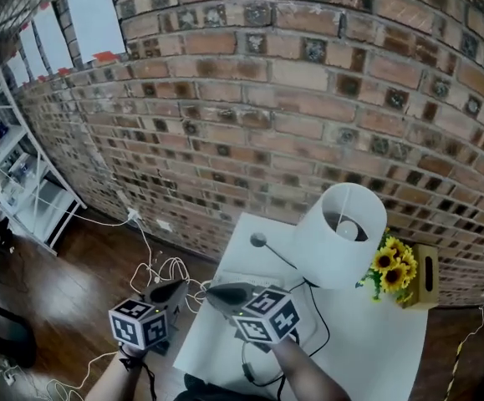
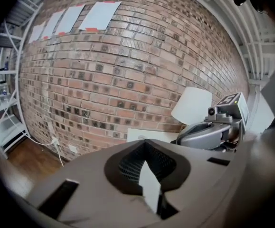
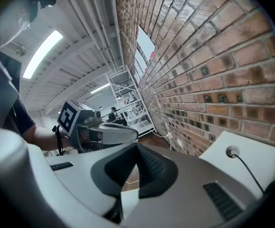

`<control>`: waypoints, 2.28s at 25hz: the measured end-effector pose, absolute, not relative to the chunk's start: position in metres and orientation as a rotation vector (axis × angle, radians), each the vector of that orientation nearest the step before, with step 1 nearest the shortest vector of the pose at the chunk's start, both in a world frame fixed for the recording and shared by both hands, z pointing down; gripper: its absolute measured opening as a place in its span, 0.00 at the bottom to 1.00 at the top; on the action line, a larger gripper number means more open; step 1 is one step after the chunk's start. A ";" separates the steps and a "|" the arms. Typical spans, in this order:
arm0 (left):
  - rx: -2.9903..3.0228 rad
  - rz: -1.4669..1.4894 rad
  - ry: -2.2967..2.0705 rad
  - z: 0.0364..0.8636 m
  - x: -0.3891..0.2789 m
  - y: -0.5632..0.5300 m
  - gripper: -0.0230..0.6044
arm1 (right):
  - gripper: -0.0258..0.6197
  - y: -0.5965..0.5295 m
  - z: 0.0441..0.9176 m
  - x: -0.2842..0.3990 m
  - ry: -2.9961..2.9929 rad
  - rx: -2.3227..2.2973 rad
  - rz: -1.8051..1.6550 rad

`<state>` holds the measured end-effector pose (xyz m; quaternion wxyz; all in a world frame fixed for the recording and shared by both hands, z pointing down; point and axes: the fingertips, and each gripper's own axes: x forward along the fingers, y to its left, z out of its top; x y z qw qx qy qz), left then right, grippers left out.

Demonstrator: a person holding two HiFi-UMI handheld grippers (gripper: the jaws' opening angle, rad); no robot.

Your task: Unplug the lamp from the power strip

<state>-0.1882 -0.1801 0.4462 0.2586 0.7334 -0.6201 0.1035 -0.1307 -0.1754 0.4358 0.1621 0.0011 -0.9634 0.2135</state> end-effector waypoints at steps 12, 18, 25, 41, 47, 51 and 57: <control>1.892 0.114 -1.793 0.434 -0.296 -0.041 0.07 | 0.01 -0.038 0.409 -0.252 -2.704 -0.320 0.715; 1.832 0.047 -1.873 0.427 -0.365 0.045 0.07 | 0.01 0.056 0.397 -0.323 -2.660 -0.450 0.657; 1.756 0.049 -2.001 0.418 -0.418 0.115 0.07 | 0.01 0.135 0.397 -0.369 -2.611 -0.557 0.487; 1.509 0.167 -2.343 0.393 -0.501 0.235 0.08 | 0.01 0.233 0.385 -0.436 -2.576 -0.747 0.377; 1.464 0.164 -2.361 0.396 -0.520 0.264 0.08 | 0.01 0.259 0.381 -0.459 -2.585 -0.817 0.340; 1.458 0.175 -2.331 0.403 -0.524 0.272 0.08 | 0.01 0.273 0.374 -0.467 -2.600 -0.873 0.377; 1.437 0.152 -2.324 0.409 -0.533 0.278 0.08 | 0.01 0.278 0.377 -0.471 -2.558 -0.906 0.488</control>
